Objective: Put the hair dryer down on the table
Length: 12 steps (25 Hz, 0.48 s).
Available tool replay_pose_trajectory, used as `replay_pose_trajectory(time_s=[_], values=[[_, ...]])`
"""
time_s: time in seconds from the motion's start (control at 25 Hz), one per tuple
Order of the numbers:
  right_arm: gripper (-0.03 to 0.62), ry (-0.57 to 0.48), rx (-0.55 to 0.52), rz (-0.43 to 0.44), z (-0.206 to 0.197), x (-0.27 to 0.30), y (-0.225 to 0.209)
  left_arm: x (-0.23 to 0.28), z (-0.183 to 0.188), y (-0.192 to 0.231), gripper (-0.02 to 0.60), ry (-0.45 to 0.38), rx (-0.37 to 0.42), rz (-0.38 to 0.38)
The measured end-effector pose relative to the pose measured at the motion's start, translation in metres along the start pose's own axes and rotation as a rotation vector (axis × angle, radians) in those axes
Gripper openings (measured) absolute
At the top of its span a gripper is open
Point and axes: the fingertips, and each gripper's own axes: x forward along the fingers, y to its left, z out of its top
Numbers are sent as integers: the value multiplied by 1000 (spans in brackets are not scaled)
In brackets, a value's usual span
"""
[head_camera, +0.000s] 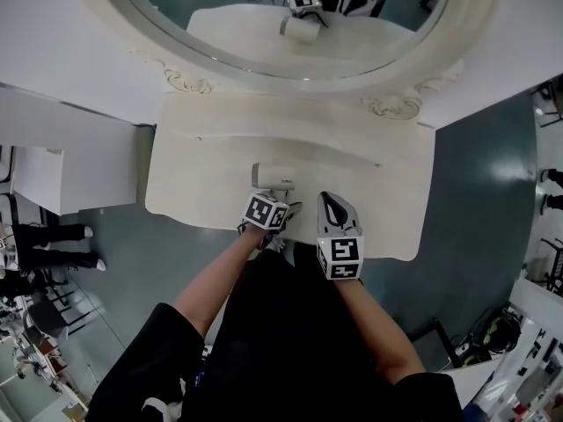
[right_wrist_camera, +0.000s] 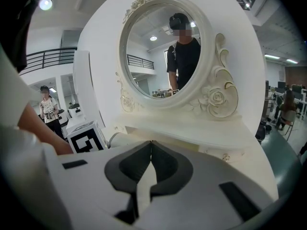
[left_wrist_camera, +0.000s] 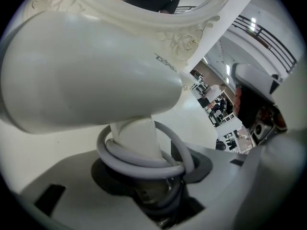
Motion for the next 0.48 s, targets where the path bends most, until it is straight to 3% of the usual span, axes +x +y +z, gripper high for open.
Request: replay_pose_trajectory(time_s=[0.48], values=[[17,35,42,22,-10,15,7,3,-1,1,252,65,-25,12]])
